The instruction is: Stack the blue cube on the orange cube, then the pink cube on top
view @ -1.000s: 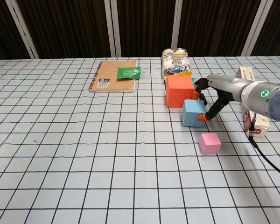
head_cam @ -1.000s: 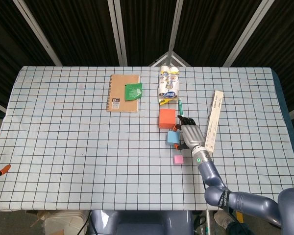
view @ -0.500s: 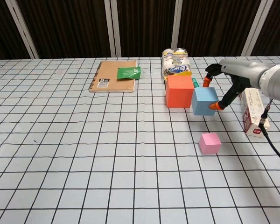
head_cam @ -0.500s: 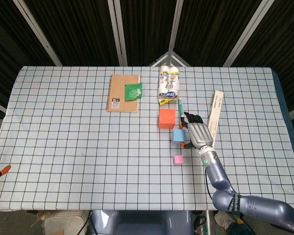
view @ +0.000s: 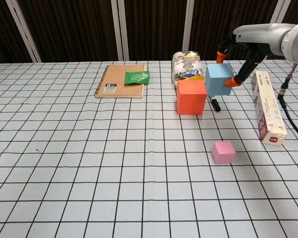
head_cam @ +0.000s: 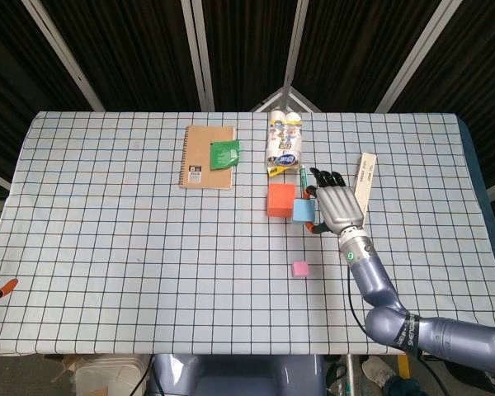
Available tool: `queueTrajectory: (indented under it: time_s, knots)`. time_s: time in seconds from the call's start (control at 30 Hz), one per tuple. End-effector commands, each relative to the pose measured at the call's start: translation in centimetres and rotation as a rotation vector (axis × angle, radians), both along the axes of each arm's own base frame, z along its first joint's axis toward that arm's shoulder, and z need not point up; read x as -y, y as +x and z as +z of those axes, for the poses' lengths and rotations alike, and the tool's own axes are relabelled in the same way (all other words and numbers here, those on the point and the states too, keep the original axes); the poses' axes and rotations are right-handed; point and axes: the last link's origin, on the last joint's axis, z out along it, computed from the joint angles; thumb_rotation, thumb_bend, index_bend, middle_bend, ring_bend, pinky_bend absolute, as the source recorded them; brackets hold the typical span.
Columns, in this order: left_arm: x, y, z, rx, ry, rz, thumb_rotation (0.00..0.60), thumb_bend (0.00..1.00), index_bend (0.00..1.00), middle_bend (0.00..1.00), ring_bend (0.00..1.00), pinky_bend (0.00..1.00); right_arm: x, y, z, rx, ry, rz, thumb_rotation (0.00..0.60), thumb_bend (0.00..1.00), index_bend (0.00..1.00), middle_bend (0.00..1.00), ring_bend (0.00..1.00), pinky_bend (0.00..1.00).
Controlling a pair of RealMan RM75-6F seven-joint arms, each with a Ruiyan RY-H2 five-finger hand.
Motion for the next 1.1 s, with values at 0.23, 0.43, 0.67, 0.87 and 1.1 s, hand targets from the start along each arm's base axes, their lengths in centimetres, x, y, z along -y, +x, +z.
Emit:
queueTrajectory:
  time_s: [0.23,0.43,0.67,0.87,1.1]
  knots:
    - [-0.3,-0.2,-0.1,-0.017,0.014,0.020,0.600,0.11,0.05,0.00,0.00,0.00,2.9,3.7,-0.5,0.001,0.049,0.019,0.600,0.43,0.50,0.00,0.05,0.00]
    - [-0.7,-0.3,-0.2,-0.029,0.023,0.028,0.600,0.11,0.05,0.00,0.00,0.00,4.3,4.5,-1.4,0.014,0.068,0.026,0.600,0.43,0.50,0.00,0.05,0.00]
    - [-1.1,-0.2,-0.8,-0.047,0.011,0.039,0.600,0.11,0.05,0.00,0.00,0.00,5.9,5.2,-3.0,0.023,0.094,0.028,0.600,0.43,0.50,0.00,0.05,0.00]
    - [-1.3,-0.3,-1.1,-0.056,0.001,0.046,0.600,0.11,0.05,0.00,0.00,0.00,6.8,5.1,-4.2,0.027,0.110,0.024,0.600,0.43,0.50,0.00,0.05,0.00]
    - [-1.3,-0.3,-1.0,-0.055,0.008,0.049,0.600,0.11,0.05,0.00,0.00,0.00,7.6,4.9,-4.5,0.014,0.106,0.023,0.600,0.43,0.50,0.00,0.05,0.00]
